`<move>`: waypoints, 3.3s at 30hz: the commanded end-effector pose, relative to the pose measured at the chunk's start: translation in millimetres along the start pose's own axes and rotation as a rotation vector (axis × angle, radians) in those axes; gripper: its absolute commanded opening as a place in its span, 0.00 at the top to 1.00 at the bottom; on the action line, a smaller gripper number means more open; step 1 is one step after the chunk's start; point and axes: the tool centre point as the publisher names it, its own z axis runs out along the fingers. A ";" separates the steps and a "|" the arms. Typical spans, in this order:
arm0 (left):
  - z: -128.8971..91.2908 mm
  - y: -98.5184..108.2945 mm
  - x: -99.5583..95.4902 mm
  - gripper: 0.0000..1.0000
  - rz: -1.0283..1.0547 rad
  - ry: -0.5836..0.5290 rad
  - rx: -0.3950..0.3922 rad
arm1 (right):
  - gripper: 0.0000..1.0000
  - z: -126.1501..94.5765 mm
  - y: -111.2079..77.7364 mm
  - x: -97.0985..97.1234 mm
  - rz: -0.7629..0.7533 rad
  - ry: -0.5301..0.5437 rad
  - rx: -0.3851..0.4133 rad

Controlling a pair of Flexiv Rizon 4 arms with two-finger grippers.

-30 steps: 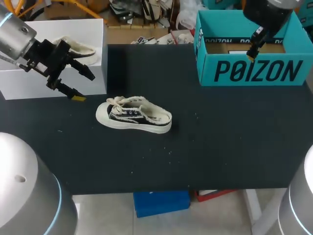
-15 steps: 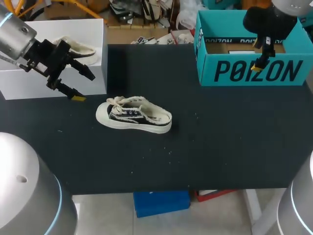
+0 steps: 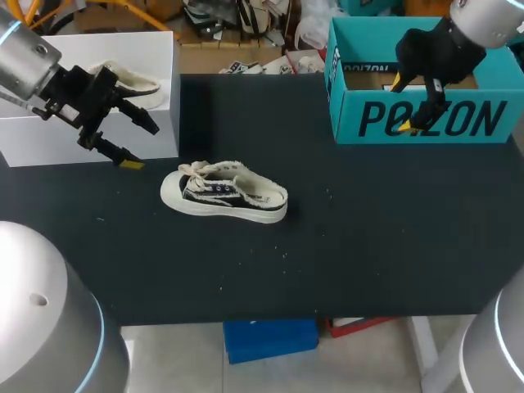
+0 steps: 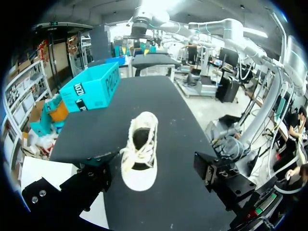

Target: Take the shoe out of the shoebox, open the shoe tongue, remove and reinsert the insole, then place the shoe into the shoebox

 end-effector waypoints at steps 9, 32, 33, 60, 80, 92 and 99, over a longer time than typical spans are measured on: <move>1.4 0.9 -0.1 0.00 0.003 -0.004 0.000 | 0.00 35.4 38.2 15.6 0.041 -0.084 -0.034; 1.4 0.9 -0.1 0.00 0.003 -0.004 0.000 | 0.00 59.4 69.2 47.4 0.282 -0.055 -0.330; 1.4 0.9 -0.1 0.00 0.003 -0.004 0.000 | 0.00 60.9 73.0 50.2 0.291 -0.065 -0.355; 1.4 0.9 -0.1 0.00 0.003 -0.004 0.000 | 0.00 134.0 136.1 88.7 0.320 -0.075 -0.498; 1.4 0.9 -0.1 0.00 0.003 -0.004 0.000 | 0.00 193.0 139.3 82.8 0.347 -0.076 -0.543; 1.4 0.9 -0.1 0.00 0.003 -0.004 0.000 | 0.00 219.9 141.4 80.9 0.368 -0.047 -0.557; 1.4 0.9 -0.1 0.00 0.003 -0.004 0.000 | 0.00 231.7 143.6 77.8 0.378 -0.043 -0.566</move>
